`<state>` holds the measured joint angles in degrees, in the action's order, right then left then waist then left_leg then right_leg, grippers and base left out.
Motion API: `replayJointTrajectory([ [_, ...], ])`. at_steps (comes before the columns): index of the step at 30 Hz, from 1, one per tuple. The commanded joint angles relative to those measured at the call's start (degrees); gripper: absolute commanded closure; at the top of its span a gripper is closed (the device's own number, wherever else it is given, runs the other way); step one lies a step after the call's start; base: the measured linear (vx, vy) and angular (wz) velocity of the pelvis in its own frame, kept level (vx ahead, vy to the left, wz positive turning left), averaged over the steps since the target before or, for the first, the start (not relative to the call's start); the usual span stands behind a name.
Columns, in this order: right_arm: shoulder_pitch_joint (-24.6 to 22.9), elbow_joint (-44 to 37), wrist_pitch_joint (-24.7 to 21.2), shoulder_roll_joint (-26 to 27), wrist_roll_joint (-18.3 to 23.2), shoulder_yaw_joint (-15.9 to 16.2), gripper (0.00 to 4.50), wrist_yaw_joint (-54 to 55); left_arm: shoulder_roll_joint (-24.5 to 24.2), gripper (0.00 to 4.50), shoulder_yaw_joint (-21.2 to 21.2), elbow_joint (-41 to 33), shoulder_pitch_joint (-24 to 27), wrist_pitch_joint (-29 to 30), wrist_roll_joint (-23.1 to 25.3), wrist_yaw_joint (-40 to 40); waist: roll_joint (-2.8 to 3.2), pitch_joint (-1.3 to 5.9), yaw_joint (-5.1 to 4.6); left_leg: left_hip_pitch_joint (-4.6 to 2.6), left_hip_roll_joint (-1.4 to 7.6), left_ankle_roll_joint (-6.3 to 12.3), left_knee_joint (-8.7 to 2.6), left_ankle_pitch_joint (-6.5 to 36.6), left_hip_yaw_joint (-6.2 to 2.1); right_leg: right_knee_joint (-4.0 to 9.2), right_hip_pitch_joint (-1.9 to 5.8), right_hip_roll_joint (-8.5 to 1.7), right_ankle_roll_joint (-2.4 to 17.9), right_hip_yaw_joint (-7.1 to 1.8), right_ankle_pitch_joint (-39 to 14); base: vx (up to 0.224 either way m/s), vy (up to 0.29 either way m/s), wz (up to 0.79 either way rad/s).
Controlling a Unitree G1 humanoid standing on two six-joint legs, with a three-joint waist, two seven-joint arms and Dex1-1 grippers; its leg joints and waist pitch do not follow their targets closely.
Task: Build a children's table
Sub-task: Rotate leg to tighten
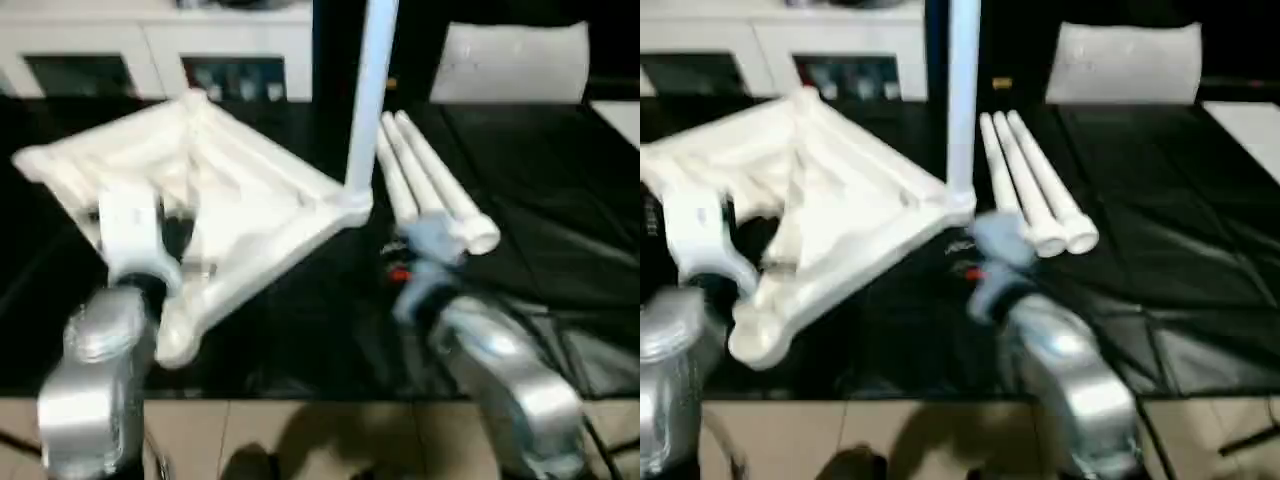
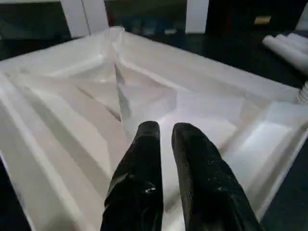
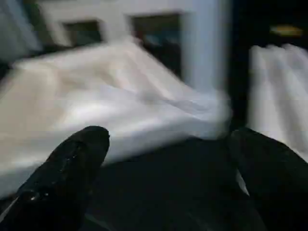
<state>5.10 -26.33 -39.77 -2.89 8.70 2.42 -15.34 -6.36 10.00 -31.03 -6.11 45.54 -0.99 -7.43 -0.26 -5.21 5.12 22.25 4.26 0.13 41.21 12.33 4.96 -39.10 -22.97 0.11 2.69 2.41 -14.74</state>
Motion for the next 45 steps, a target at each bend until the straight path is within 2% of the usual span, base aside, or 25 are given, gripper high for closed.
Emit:
replayJointTrajectory([
  [1, 0.19, -0.54, 0.37, 0.09, -0.27, 0.29, 0.0, 0.18, -0.82, 3.88, 0.15, -1.39, 1.11, -1.39, 0.91, 0.44, -1.54, 4.2, 1.39, 3.35, 1.9, 4.96, -0.74, 4.74, -1.95, 8.32, 7.54, -12.16, -13.69, -12.47, -14.92, -0.014, -0.115, 0.23],
  [3, -0.01, -0.54, 0.13, -0.31, 0.02, 0.07, 0.0, -0.09, -1.0, 3.88, -0.1, -1.58, 1.54, -1.93, 0.74, 0.48, -0.39, 3.4, 0.54, 1.6, 1.58, 3.63, -3.23, -0.23, -2.02, 8.88, 6.98, -8.92, -1.13, -7.69, 3.33, -0.021, -0.065, 0.06],
  [5, -0.22, -0.77, 0.31, 0.09, 1.15, -1.0, 0.0, 0.0, -1.25, 3.88, -0.57, -1.84, 1.95, -1.83, 0.92, 0.43, 0.92, 3.32, 0.53, 0.0, 2.83, 4.35, -5.86, -2.1, -1.63, 10.47, 5.84, -6.53, -0.13, -5.19, -1.43, 0.0, 0.0, 0.0],
  [6, -0.55, -1.26, 1.06, 0.18, -0.15, -2.19, 0.0, 2.59, -1.87, 3.88, -1.78, -2.23, 2.86, -3.56, 1.13, -0.24, 3.7, 3.94, -0.73, -2.85, 11.76, 6.86, -9.55, -2.2, -5.3, 8.67, 3.96, -5.54, -1.06, -2.01, -5.32, 0.0, 0.0, 0.0],
  [8, -1.09, -1.91, -1.75, -0.79, -4.49, -2.13, 0.0, 7.14, -1.85, 3.88, -2.15, -2.47, 3.71, -3.87, 0.22, -1.04, 4.18, 4.0, -2.01, -2.61, 14.66, 9.47, -10.97, 1.51, -6.78, 4.87, 3.52, -7.72, 3.49, -1.57, -0.9, -0.025, 0.035, -0.02],
  [10, -2.53, -2.03, -2.31, -2.56, -2.83, -0.59, 0.0, 3.67, -2.07, 3.88, -2.14, -2.24, 4.35, -4.96, 0.7, -0.56, 3.07, 2.95, -1.81, -1.75, 10.62, 4.88, -10.09, 12.39, -4.06, 8.25, 4.16, -9.94, 6.0, -2.95, -7.83, -0.068, 0.058, 0.04],
  [12, -3.49, -2.17, -2.5, -2.84, -0.64, 0.94, 0.0, 0.72, -2.39, 3.88, -1.84, -2.07, 5.14, -5.27, 0.77, -0.61, 1.71, 1.58, -1.56, -3.72, 5.94, 0.09, -7.56, 14.89, -0.27, 13.74, 3.09, -10.86, 0.75, -2.48, -40.21, -0.083, 0.05, 0.13],
  [15, -2.95, -1.78, -2.19, -1.16, 0.59, 1.04, 0.0, 0.93, -2.01, 3.88, -1.77, -2.58, 5.95, -5.73, 0.32, -0.59, 2.09, 1.61, -3.34, -3.92, 6.87, -1.28, -9.53, 19.77, -0.86, 14.55, 3.16, -8.52, -4.79, 1.61, -41.96, -0.067, 0.048, -0.06],
  [17, -2.35, -1.3, -1.75, -0.87, 1.28, 1.4, 0.0, 0.3, -1.85, 3.88, -1.89, -2.92, 6.27, -5.62, 0.15, -0.45, 3.71, 1.67, -4.73, -2.92, 10.77, -2.07, -12.74, 32.57, -3.24, 11.42, 5.28, -7.69, -3.53, 3.12, -28.04, -0.027, 0.033, -0.06],
  [18, -1.66, -0.9, -1.61, -0.84, 1.81, 2.19, 0.0, -0.34, -1.59, 3.88, -1.98, -3.28, 6.72, -5.55, -0.04, -0.17, 4.39, 1.29, -4.15, -0.29, 13.29, -2.75, -17.44, 44.27, -4.02, 1.56, 7.31, -6.66, -1.09, 2.27, -13.95, -0.085, 0.056, -0.11],
  [19, -1.5, -0.85, -1.71, -0.89, 1.87, 2.45, 0.0, -0.45, -1.51, 3.88, -1.99, -3.36, 6.83, -5.52, -0.09, -0.1, 3.96, 1.72, -3.82, -0.41, 12.15, -2.6, -17.47, 46.02, -3.17, 0.31, 6.8, -6.42, -0.28, 1.97, -7.81, -0.066, 0.019, 0.07],
  [20, -1.08, -0.74, -2.01, -1.17, 1.8, 3.26, 0.0, -0.5, -1.42, 3.88, -2.1, -3.57, 7.18, -5.47, -0.13, -0.03, 2.09, 1.57, -3.53, -2.7, 8.79, -2.01, -15.23, 42.87, -0.55, 2.26, 3.81, -7.03, 0.2, -0.6, -10.93, -0.052, -0.012, 0.01],
  [21, -0.83, -0.58, -2.23, -1.3, 1.92, 3.64, 0.0, -0.68, -1.5, 3.88, -2.26, -3.69, 7.36, -5.2, -0.03, -0.02, -1.06, 0.63, -1.76, -1.42, 4.39, -0.22, -5.17, 20.88, -0.59, 13.81, 3.04, -16.09, -5.48, -2.52, -49.3, 0.0, 0.0, 0.0],
  [22, -0.64, -0.34, -2.09, -1.49, 1.81, 4.0, 0.0, -0.87, -1.6, 3.88, -2.39, -3.67, 7.47, -5.17, 0.11, -0.03, 0.11, 1.43, -1.72, -2.51, 3.61, -0.69, 1.13, 6.15, -1.03, 16.43, 1.03, -18.88, -4.52, -3.89, -56.1, 0.0, 0.0, 0.0],
  [23, -0.57, -0.17, -2.06, -1.61, 1.68, 4.22, 0.0, -1.19, -1.64, 3.88, -2.49, -3.63, 7.63, -5.3, 0.17, 0.01, -0.51, 2.31, -2.59, 2.44, 3.62, -1.44, 3.02, 0.49, -2.92, 13.69, 5.35, -20.67, -5.17, -1.8, -50.86, 0.0, 0.0, 0.0],
  [24, -0.48, 0.06, -1.97, -1.74, 1.51, 4.45, 0.0, -1.52, -1.91, 3.88, -2.7, -3.51, 7.74, -5.3, 0.5, 0.1, 0.56, 2.14, -2.45, 2.39, 4.84, -2.55, 2.64, 0.92, -3.55, 13.71, 5.34, -21.77, -3.54, -1.21, -45.66, 0.008, 0.054, 0.27],
  [26, -0.22, 0.38, -1.51, -2.06, 1.3, 4.73, 0.0, -1.97, -1.95, 3.88, -2.85, -3.39, 7.69, -4.96, 0.37, 0.02, 1.61, 2.86, -1.96, 2.11, 5.95, 0.18, -4.4, 2.47, -3.04, 10.82, 8.04, -15.33, 6.63, 6.05, -23.17, 0.012, 0.098, 0.59],
  [27, -0.22, 0.48, -1.42, -1.93, 1.55, 4.61, 0.0, -1.94, -1.85, 3.88, -2.84, -3.39, 7.63, -5.03, 0.22, 0.02, 4.03, 3.71, -3.2, -3.81, 10.17, -2.73, -7.93, 2.98, -4.43, 6.87, 2.82, -7.57, 5.51, 4.16, -8.25, -0.004, 0.089, 0.57],
  [30, -0.03, 0.78, -1.03, -2.35, 1.95, 4.76, 0.0, -1.96, -1.62, 3.88, -3.05, -3.54, 7.29, -4.69, -0.53, -0.17, 3.86, 2.96, -4.15, -3.31, 10.81, -6.84, -10.43, 17.31, -4.21, 5.18, 2.72, -6.99, 4.99, 1.85, -1.23, 0.007, 0.059, 0.16],
  [32, 0.05, 0.83, -0.99, -3.02, 1.96, 5.25, 0.0, -2.31, -1.66, 3.88, -3.26, -3.57, 7.25, -4.54, -0.47, -0.1, 2.84, 1.37, -4.28, -4.6, 8.01, -8.26, -11.29, 39.49, -2.12, 8.59, 3.37, -7.76, 4.8, 1.29, -20.71, 0.03, 0.026, 0.06],
  [34, -0.11, 0.75, -0.81, -3.69, 1.92, 5.75, 0.0, -2.3, -1.63, 3.88, -3.44, -3.56, 7.34, -4.66, -0.39, 0.06, 2.79, 0.52, -4.4, -5.7, 7.11, -6.63, -11.22, 42.47, -1.05, 11.08, 3.99, -8.1, 2.6, 1.68, -34.99, 0.028, 0.004, -0.04],
  [37, -0.31, 0.52, -0.71, -3.92, 1.71, 5.88, 0.0, -2.47, -1.72, 3.88, -3.59, -3.5, 7.3, -4.62, -0.32, 0.22, 1.93, 1.39, -4.87, -4.29, 6.79, -3.81, -11.92, 33.15, -0.62, 12.08, 6.8, -8.69, 1.47, 0.93, -34.18, 0.066, 0.006, -0.07],
  [39, -0.28, 0.43, -0.78, -4.22, 1.19, 5.81, 0.0, -2.35, -1.42, 3.88, -3.49, -3.24, 7.12, -4.95, -0.93, 0.21, 1.9, 3.28, -4.57, -1.93, 6.99, 0.02, -11.43, 9.09, 0.03, 10.14, 8.41, -9.17, 5.91, -0.55, -12.91, 0.038, -0.005, 0.01],
  [42, -0.09, 0.61, -0.6, -4.65, 0.98, 6.0, 0.0, -2.22, -1.1, 3.88, -3.28, -2.96, 6.79, -5.42, -1.5, 0.13, 1.72, 6.19, -4.85, -2.27, 6.34, 3.43, -7.43, -28.97, -0.88, 4.35, 6.82, -7.83, 8.96, -1.02, 30.27, 0.146, -0.011, 0.01],
  [45, 0.13, 0.84, -0.61, -4.77, 1.05, 5.87, 0.0, -1.7, -0.69, 3.88, -3.08, -2.89, 6.55, -4.87, -1.94, 0.41, 1.95, 6.39, -4.13, -3.45, 5.05, 2.25, -5.84, -45.81, -0.97, 3.68, 4.56, -6.08, 7.44, -1.97, 39.89, 0.105, -0.005, 0.1],
])
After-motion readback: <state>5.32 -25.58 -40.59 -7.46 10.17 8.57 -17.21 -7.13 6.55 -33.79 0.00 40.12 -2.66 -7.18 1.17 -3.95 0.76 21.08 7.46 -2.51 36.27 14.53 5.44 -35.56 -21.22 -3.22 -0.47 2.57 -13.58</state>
